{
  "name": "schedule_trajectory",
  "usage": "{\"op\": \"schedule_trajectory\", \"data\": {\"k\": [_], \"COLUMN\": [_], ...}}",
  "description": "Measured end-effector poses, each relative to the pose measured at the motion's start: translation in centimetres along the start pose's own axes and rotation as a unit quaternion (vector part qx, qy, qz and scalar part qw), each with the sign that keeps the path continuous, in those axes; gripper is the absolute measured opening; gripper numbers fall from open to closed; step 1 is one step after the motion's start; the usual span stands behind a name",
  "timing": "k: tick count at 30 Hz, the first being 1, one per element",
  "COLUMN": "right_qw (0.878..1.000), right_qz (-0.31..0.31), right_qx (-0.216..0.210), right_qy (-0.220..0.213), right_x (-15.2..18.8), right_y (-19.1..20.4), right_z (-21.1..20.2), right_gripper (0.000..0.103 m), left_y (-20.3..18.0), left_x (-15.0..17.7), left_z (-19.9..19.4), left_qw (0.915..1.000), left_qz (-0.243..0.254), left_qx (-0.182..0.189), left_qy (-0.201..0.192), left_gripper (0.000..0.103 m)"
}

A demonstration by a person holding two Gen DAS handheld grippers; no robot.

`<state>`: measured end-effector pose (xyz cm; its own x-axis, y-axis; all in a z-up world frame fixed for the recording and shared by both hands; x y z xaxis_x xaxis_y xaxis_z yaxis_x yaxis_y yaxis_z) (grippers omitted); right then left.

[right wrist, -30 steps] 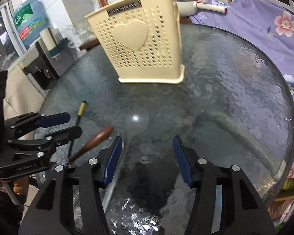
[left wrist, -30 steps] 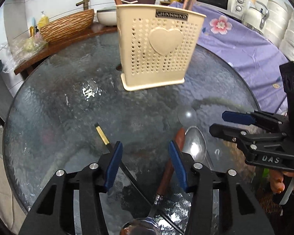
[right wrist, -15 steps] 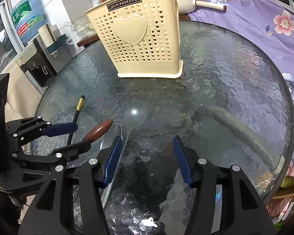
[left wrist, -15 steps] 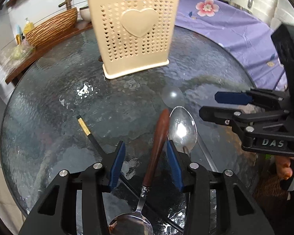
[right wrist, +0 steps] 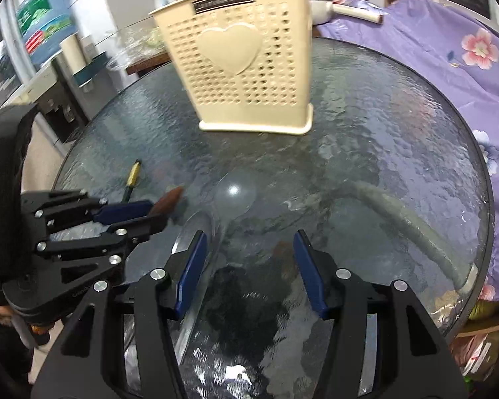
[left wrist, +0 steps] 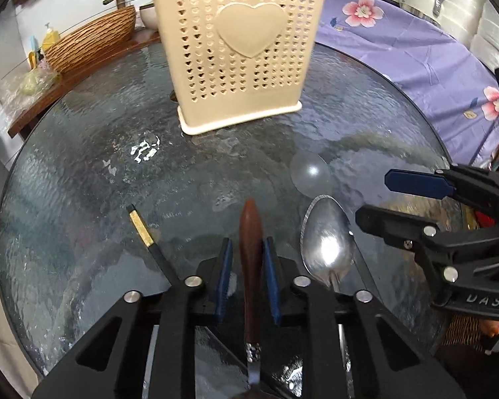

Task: Organize utensils
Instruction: 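Grasp the wooden-handled spoon with the left tool while the right tool grasps a metal spoon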

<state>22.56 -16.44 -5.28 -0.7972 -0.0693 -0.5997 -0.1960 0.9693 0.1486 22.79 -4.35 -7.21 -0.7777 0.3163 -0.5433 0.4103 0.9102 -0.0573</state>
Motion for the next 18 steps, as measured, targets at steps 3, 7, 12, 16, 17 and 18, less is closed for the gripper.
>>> {"op": "schedule_trajectory", "data": {"k": [3,7,12,16,17,18], "right_qw": [1.0,0.999,0.999,0.999,0.999,0.998], "right_qz": [0.028,0.046,0.033,0.017,0.015,0.014], "right_qx": [0.002,-0.003,0.011,0.026,0.029,0.031], "right_qy": [0.008,0.015,0.028,0.04,0.043,0.044], "right_x": [-1.3,-2.8,-3.9,-4.0,-3.9,-3.9], "right_y": [-0.8,-0.7,0.7,1.5,1.6,1.6], "right_z": [0.9,2.0,3.5,4.5,4.7,4.8], "right_gripper": [0.054,0.055,0.055,0.055,0.054,0.054], "left_y": [0.5,0.8,1.3,1.7,1.8,1.7], "left_x": [-0.2,-0.3,-0.4,-0.4,-0.4,-0.3], "left_z": [0.2,0.2,0.2,0.1,0.1,0.1], "left_qw": [1.0,0.9999,0.9998,0.9996,0.9996,0.9995], "left_qz": [-0.009,-0.011,-0.021,-0.027,-0.029,-0.03], "left_qx": [0.003,0.001,0.002,0.004,0.005,0.005], "left_qy": [-0.001,-0.003,-0.003,-0.002,-0.002,-0.002], "left_gripper": [0.015,0.015,0.015,0.015,0.015,0.015]}}
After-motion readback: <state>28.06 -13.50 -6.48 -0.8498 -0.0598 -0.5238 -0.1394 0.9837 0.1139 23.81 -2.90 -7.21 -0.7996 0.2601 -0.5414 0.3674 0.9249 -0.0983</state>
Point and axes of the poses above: each gripper's, at about its wrist camera, not at the fingertips, and z roughly the way its jaws point, y to its left, x to its underside, the point moved 1 cm from there along z, roughly the way its jaws point, and after that the axes turned 4 degrees about -z, right-handed, at the moved point
